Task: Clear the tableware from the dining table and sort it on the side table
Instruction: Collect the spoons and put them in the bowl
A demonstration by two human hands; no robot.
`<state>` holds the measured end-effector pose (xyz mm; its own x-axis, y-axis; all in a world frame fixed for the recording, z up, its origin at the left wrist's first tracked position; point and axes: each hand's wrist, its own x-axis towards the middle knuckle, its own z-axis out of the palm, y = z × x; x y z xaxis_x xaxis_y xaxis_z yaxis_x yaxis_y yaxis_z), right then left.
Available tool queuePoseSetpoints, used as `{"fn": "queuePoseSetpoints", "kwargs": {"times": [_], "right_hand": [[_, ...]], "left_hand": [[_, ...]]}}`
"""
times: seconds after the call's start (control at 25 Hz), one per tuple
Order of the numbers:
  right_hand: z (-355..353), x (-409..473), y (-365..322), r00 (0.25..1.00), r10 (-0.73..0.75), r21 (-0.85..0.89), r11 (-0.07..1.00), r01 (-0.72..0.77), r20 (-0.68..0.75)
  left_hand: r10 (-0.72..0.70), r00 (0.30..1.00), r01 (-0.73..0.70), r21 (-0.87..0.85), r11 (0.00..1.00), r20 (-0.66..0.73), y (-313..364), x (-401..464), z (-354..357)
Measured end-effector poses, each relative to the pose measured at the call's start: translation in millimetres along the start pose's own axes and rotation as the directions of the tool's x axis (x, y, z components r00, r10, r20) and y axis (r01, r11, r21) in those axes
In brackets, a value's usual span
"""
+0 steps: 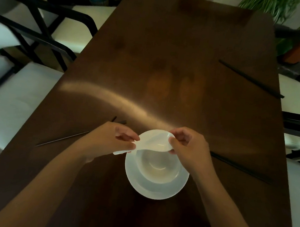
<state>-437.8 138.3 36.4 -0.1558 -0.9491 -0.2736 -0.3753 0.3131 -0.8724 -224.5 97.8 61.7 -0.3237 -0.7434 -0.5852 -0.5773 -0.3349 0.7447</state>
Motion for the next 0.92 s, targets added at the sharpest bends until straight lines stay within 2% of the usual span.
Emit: {"fn": "queuePoseSetpoints", "kwargs": {"times": [0.08,0.2,0.28,0.48,0.68,0.92], "right_hand": [[-0.4,-7.9,2.0,0.999,0.027,-0.085,0.996,-0.030,-0.041],[4.0,-21.7,5.0,0.999,0.023,-0.323,0.946,-0.036,-0.042],[10.4,-28.7,7.9,0.998,-0.020,-0.461,0.887,-0.007,-0.052],[18.5,-33.0,15.1,0.984,-0.154,-0.699,0.714,0.047,-0.091],[20.3,-38.2,19.9,0.968,-0.235,-0.746,0.660,0.089,-0.092],[12.2,-40.2,18.9,0.976,-0.202,-0.657,0.747,0.102,-0.078]], "left_hand": [[-0.001,1.000,0.000,-0.041,0.999,-0.018,-3.8,-5.0,0.5],[-0.028,0.993,0.012,-0.143,0.990,-0.112,-8.6,-8.9,2.7],[-0.064,0.987,0.038,-0.174,0.984,-0.147,-11.2,-10.4,5.0],[-0.090,0.987,0.065,-0.179,0.982,-0.133,-16.6,-9.2,13.7],[-0.081,0.985,0.052,-0.189,0.981,-0.151,-21.4,-6.4,19.8],[-0.070,0.988,0.041,-0.198,0.979,-0.141,-28.9,-5.9,13.9]]}}
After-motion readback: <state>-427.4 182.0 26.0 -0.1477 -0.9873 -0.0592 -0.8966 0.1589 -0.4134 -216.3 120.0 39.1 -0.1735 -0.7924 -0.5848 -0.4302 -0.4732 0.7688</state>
